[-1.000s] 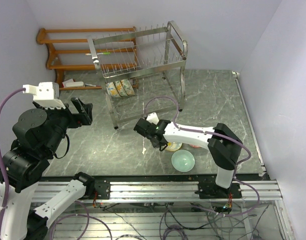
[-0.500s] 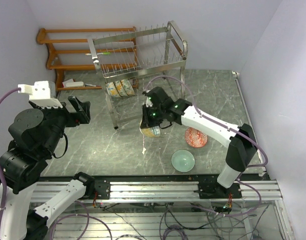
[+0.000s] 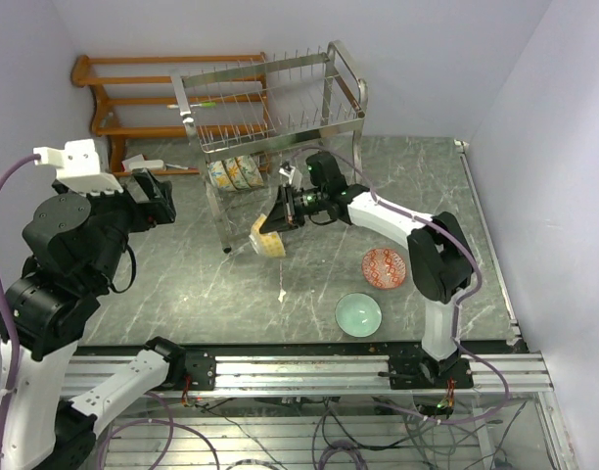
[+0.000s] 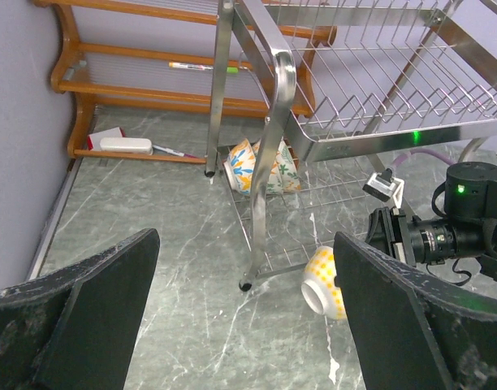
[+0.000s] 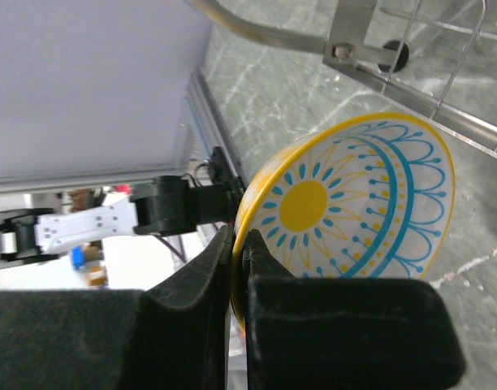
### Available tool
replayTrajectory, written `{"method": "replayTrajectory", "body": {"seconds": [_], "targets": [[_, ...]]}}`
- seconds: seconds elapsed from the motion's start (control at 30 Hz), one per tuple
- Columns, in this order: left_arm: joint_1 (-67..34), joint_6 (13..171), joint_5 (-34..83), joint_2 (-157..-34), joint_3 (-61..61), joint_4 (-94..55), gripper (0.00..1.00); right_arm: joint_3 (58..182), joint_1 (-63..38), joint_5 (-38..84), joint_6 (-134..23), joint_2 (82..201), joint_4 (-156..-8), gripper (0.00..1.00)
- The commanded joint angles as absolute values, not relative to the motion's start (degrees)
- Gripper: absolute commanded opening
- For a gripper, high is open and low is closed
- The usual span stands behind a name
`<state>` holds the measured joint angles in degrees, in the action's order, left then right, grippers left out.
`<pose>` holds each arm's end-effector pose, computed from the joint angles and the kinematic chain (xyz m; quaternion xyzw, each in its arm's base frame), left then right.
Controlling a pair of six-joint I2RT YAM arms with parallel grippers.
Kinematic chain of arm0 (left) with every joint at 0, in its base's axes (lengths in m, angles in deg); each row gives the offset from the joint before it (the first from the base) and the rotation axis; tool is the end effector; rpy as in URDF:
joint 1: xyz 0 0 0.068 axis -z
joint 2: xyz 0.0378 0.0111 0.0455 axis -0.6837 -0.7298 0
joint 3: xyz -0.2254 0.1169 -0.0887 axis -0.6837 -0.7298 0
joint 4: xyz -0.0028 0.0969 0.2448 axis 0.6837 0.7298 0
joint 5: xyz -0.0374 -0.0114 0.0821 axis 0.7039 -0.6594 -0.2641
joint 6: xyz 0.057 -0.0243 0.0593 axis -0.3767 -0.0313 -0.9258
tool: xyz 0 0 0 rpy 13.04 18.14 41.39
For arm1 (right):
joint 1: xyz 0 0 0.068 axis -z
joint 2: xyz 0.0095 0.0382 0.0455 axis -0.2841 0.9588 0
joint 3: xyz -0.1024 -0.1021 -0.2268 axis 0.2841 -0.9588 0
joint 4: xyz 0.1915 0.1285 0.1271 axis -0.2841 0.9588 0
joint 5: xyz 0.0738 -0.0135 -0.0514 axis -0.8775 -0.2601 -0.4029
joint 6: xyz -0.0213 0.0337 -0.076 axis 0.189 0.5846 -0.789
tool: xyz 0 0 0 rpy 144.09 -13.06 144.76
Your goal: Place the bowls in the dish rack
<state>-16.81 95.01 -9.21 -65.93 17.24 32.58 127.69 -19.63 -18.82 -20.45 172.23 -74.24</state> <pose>0.1215 -0.0237 0.4971 -0.0728 0.7392 -0.0736 0.6655 0.3380 0.3178 0.2182 -0.1450 0.8205 0.5468 0.0823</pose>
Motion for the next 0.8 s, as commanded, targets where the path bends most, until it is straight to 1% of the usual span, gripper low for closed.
{"method": "replayTrajectory", "body": {"seconds": [0.0,0.03,0.17,0.33,0.6,0.77], "targets": [[-17.2,94.8,-12.1,-67.0,18.8,29.7,1.00,128.3,-16.8,-30.0,-8.3,173.7,-93.9,0.00],[-17.2,94.9,-12.3,-67.3,19.0,29.7,1.00,128.0,-16.0,-30.7,-5.2,174.5,-99.0,0.00],[-17.2,94.8,-13.1,-68.4,19.1,28.9,1.00,130.0,-14.1,-32.1,4.4,178.1,-109.5,0.00],[-17.2,94.0,-13.0,-70.5,19.1,27.0,1.00,136.6,-12.6,-32.3,5.6,183.7,-110.2,0.00],[-17.2,93.1,-12.4,-73.1,19.2,25.6,1.00,146.7,-8.3,-31.7,13.6,193.5,-121.6,0.00],[-17.2,92.8,-12.4,-74.1,18.9,25.0,1.00,155.5,-7.8,-31.4,14.5,198.6,-120.9,0.00]]}}
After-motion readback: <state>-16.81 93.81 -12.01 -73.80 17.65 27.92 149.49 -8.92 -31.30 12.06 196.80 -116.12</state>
